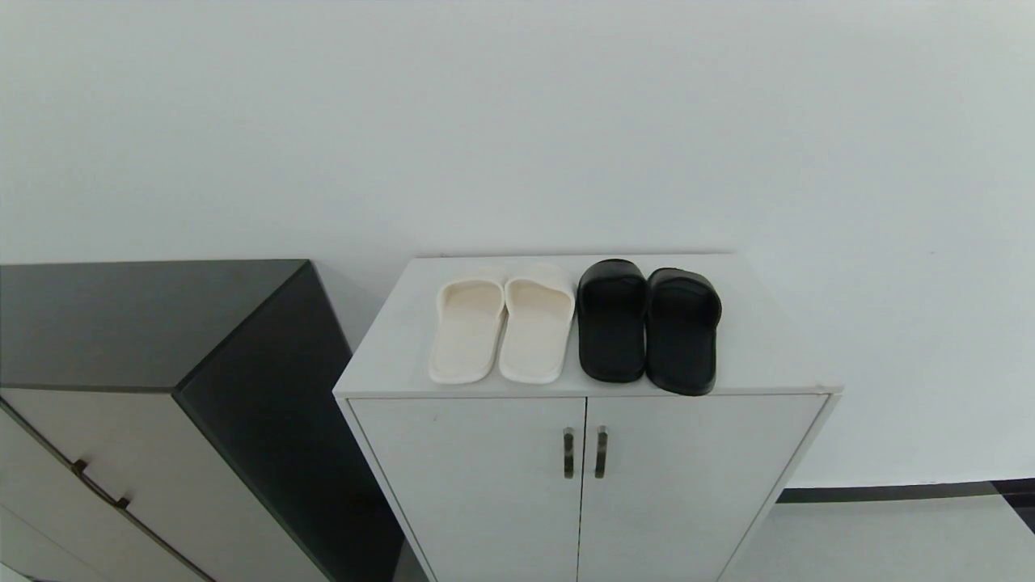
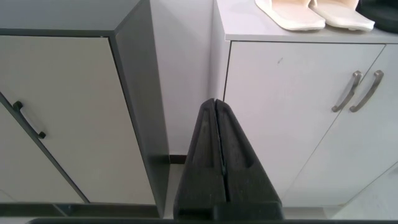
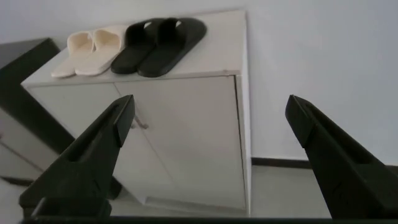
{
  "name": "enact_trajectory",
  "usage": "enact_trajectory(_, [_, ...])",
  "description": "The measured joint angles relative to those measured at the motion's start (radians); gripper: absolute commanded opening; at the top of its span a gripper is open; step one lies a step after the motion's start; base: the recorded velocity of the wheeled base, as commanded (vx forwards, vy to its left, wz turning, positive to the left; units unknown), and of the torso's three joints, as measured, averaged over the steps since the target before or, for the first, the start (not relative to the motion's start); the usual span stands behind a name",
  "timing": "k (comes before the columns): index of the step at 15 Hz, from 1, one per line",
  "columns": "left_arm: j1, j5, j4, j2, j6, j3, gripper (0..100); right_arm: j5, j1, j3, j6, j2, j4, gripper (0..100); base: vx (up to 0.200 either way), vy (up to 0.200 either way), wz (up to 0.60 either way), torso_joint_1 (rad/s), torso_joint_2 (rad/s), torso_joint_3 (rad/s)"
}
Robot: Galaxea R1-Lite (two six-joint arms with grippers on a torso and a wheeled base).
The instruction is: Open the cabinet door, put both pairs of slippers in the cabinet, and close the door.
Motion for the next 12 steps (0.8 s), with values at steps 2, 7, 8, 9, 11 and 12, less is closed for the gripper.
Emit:
enact_trajectory(2, [0.0,-0.001,0.001,0.0,0.0,-0.001,0,0.021,0.049,-0.005,-0.013,0.162,-0.093,100,0.0,0.0,0.0,0.0,0.0,0.0])
enact_trajectory(7, [0.001,0.0,0.001,0.0,0.0,-0.002,0,-0.289,0.48,-0.121,0.118,0.494,-0.18,100,0.0,0.0,0.0,0.0,0.0,0.0])
enact_trajectory(8, [0.001,0.0,0.001,0.0,0.0,-0.002,0,-0.379,0.582,-0.174,0.169,0.561,-0.185,100,0.0,0.0,0.0,0.0,0.0,0.0])
enact_trajectory(9, [0.0,0.0,0.001,0.0,0.0,-0.002,0,-0.456,0.661,-0.239,0.212,0.642,-0.188,100,0.0,0.0,0.0,0.0,0.0,0.0])
enact_trajectory(11, [0.0,0.0,0.001,0.0,0.0,-0.002,0,-0.545,0.746,-0.362,0.26,0.789,-0.204,100,0.0,0.0,0.0,0.0,0.0,0.0])
enact_trajectory(12, [0.0,0.0,0.001,0.0,0.0,-0.002,0,-0.585,0.77,-0.42,0.272,0.869,-0.213,100,0.0,0.0,0.0,0.0,0.0,0.0])
